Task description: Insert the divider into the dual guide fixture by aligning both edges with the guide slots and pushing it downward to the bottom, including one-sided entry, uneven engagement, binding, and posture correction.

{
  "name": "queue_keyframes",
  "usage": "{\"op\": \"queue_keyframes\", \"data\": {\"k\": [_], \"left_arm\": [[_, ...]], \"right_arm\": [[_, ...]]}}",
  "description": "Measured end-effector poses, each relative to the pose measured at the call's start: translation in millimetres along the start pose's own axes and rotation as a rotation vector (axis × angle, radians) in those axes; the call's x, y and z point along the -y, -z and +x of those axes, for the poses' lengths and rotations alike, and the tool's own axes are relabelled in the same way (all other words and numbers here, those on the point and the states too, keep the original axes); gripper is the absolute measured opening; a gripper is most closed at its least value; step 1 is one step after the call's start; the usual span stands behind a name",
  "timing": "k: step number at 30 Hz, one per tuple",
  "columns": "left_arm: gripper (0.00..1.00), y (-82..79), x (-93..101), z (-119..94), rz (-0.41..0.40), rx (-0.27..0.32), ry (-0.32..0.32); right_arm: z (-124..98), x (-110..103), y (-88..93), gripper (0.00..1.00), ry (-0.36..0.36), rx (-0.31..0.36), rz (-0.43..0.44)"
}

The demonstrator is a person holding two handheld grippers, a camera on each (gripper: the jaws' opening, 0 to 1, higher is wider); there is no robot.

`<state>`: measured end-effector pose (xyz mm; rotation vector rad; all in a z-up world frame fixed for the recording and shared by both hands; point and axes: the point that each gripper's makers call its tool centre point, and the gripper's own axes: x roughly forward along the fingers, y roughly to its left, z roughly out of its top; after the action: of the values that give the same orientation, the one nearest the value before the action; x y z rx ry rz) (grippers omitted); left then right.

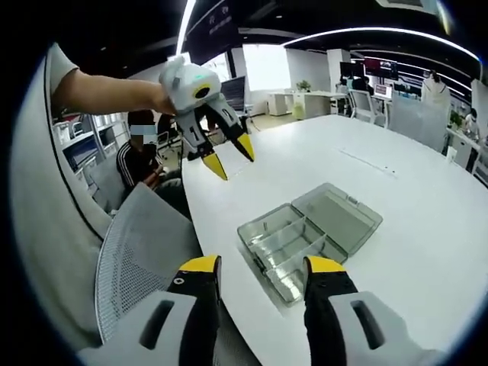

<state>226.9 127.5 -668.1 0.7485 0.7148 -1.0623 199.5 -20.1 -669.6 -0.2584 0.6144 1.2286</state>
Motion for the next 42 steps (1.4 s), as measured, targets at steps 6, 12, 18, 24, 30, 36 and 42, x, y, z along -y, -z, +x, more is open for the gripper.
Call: {"op": "queue_keyframes", "data": {"k": [6,12,18,24,30,36,42], "left_arm": [[0.29,-12.0,2.8,2,0.010,0.019,-0.002],[0.29,-23.9,4.9,4,0.021,0.040,-0.004],[0.29,-36.1,9.4,6,0.021,0.068,-0.006],[0.29,-41.5,14.4,9,0.028,0.079,-0.005],[0.29,-45.0,18.5,9,0.038,0.083,-0.010],[0.29,-48.4,19.6,10,0.043,0.089,-0.018],[0.29,-54.9,21.0,11,0.055,0.101,-0.032]], "right_arm": [[0,2,-1.6,0.38,0.000,0.006,0.014],[1,4,-2.6,0.37,0.002,0.007,0.032],[1,5,-7.7,0.36,-0.003,0.032,0.055],[0,6,-10.5,0.35,-0.003,0.047,0.075],[0,7,-14.5,0.34,-0.006,0.069,0.106],[-1,7,-19.1,0.33,-0.010,0.090,0.125],[1,7,-22.0,0.32,-0.015,0.097,0.135]]}}
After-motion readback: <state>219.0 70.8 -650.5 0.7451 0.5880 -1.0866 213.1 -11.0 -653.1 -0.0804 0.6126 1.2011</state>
